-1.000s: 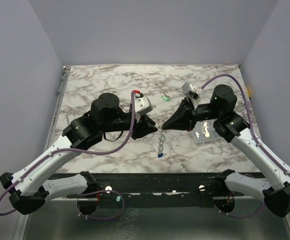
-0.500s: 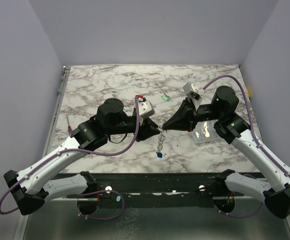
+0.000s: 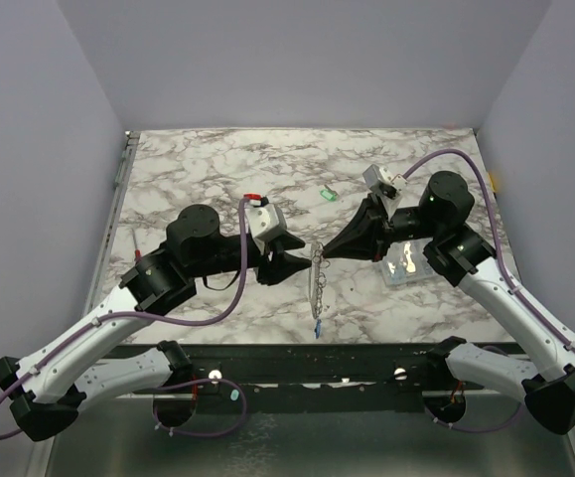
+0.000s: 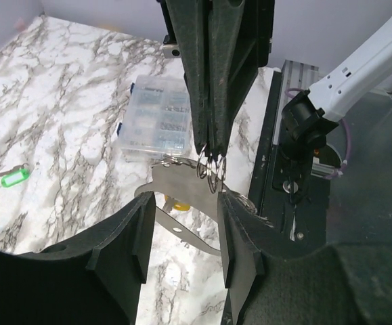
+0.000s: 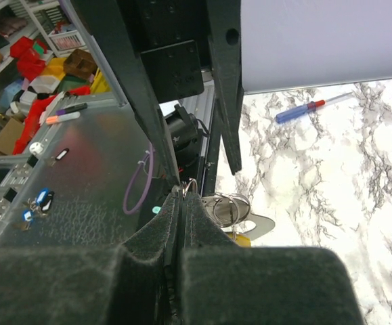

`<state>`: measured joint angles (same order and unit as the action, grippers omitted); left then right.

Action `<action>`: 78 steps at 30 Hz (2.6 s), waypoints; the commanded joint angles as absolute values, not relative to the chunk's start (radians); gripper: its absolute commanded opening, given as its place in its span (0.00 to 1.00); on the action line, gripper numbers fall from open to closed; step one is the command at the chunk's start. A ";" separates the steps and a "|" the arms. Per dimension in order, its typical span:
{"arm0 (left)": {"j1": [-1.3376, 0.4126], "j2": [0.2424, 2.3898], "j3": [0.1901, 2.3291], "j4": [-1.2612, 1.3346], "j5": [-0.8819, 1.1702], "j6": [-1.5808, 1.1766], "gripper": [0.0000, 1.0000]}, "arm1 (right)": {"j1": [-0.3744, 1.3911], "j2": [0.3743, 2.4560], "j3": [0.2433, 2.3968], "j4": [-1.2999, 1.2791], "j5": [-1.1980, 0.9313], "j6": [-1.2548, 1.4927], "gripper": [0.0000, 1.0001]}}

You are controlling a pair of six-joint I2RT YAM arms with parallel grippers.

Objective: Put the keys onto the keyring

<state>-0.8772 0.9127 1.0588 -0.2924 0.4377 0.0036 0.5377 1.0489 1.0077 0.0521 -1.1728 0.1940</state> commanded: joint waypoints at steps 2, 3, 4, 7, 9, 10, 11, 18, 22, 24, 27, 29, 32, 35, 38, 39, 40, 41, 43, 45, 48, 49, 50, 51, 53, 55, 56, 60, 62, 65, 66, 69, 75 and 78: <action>-0.877 0.904 1.089 -0.306 0.458 0.040 0.48 | 0.543 1.037 0.996 0.080 -1.185 0.208 0.01; -0.877 0.908 1.090 -0.307 0.467 0.040 0.48 | 0.542 1.034 0.997 0.081 -1.185 0.210 0.01; -0.876 0.913 1.091 -0.307 0.476 0.040 0.48 | 0.543 1.035 0.995 0.082 -1.183 0.210 0.01; -0.876 0.934 1.098 -0.304 0.494 0.033 0.47 | 0.542 1.035 0.995 0.086 -1.184 0.213 0.01; -0.877 0.949 1.099 -0.293 0.495 0.027 0.44 | 0.543 1.035 0.994 0.087 -1.185 0.215 0.01; -0.876 0.956 1.096 -0.284 0.496 0.023 0.43 | 0.542 1.034 0.994 0.089 -1.186 0.216 0.01; -0.877 0.962 1.095 -0.274 0.497 0.020 0.41 | 0.543 1.035 0.994 0.090 -1.187 0.217 0.01; -0.876 0.973 1.089 -0.223 0.484 0.015 0.31 | 0.543 1.037 0.991 0.095 -1.192 0.221 0.01; -0.876 0.964 1.086 -0.208 0.487 0.012 0.31 | 0.543 1.038 0.989 0.095 -1.186 0.221 0.01; -0.877 0.960 1.081 -0.202 0.489 0.008 0.28 | 0.543 1.040 0.990 0.095 -1.183 0.221 0.01; -0.876 0.958 1.072 -0.191 0.496 0.004 0.09 | 0.543 1.041 0.990 0.096 -1.181 0.219 0.01; -0.875 0.959 1.064 -0.187 0.494 0.003 0.00 | 0.543 1.041 0.990 0.097 -1.169 0.219 0.01; -0.876 0.952 1.056 -0.185 0.486 0.003 0.00 | 0.542 1.031 0.984 0.099 -1.138 0.217 0.01; -0.875 0.936 1.050 -0.185 0.466 0.007 0.00 | 0.543 1.015 0.978 0.102 -1.115 0.218 0.01; -0.876 0.915 1.043 -0.186 0.443 0.008 0.00 | 0.543 1.001 0.974 0.098 -1.077 0.216 0.01; -0.876 0.908 1.041 -0.185 0.435 0.007 0.00 | 0.543 0.999 0.973 0.092 -1.065 0.213 0.01; -0.876 0.901 1.038 -0.185 0.426 0.005 0.00 | 0.543 0.997 0.971 0.091 -1.058 0.213 0.01; -0.875 0.895 1.035 -0.185 0.417 0.004 0.00 | 0.543 0.996 0.968 0.092 -1.052 0.213 0.01; -0.877 0.885 1.032 -0.185 0.402 0.004 0.00 | 0.543 0.990 0.963 0.100 -1.042 0.218 0.01; -0.876 0.877 1.025 -0.185 0.398 0.004 0.00 | 0.542 0.988 0.957 0.110 -1.033 0.224 0.01; -0.875 0.865 1.011 -0.178 0.403 -0.020 0.00 | 0.543 0.995 0.952 0.137 -1.030 0.248 0.01; -0.876 0.862 1.006 -0.176 0.406 -0.020 0.00 | 0.542 0.999 0.949 0.151 -1.030 0.263 0.01; -0.877 0.860 1.003 -0.174 0.409 -0.019 0.00 | 0.543 1.002 0.946 0.166 -1.029 0.277 0.01; -0.876 0.859 1.000 -0.171 0.414 -0.017 0.00 | 0.543 1.005 0.943 0.179 -1.029 0.290 0.01; -0.876 0.859 0.995 -0.166 0.423 -0.018 0.00 | 0.542 1.010 0.937 0.205 -1.022 0.313 0.01; -0.876 0.859 0.990 -0.160 0.435 -0.016 0.00 | 0.543 1.013 0.935 0.219 -1.018 0.327 0.01; -0.876 0.860 0.986 -0.158 0.439 -0.013 0.00 | 0.543 1.015 0.934 0.225 -1.012 0.332 0.01; -0.876 0.862 0.978 -0.156 0.455 -0.005 0.15 | 0.543 1.021 0.927 0.254 -1.000 0.356 0.01; -0.876 0.857 0.976 -0.157 0.475 0.008 0.25 | 0.543 1.023 0.927 0.257 -0.989 0.357 0.01; -0.877 0.842 0.976 -0.158 0.490 0.024 0.37 | 0.542 1.031 0.930 0.253 -0.978 0.353 0.01; -0.876 0.836 0.976 -0.159 0.491 0.025 0.42 | 0.542 1.033 0.930 0.250 -0.979 0.353 0.01; -0.876 0.826 0.978 -0.170 0.505 0.029 0.45 | 0.543 1.036 0.934 0.242 -0.975 0.344 0.01; -0.877 0.835 0.977 -0.176 0.472 0.030 0.26 | 0.542 1.035 0.932 0.244 -0.992 0.340 0.01; -0.876 0.847 0.979 -0.176 0.428 0.035 0.18 | 0.542 1.033 0.930 0.242 -0.990 0.342 0.01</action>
<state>-0.8780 0.8371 0.9810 -0.1741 0.4641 0.0216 0.5442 1.0359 0.9337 0.2111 -1.0065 0.3412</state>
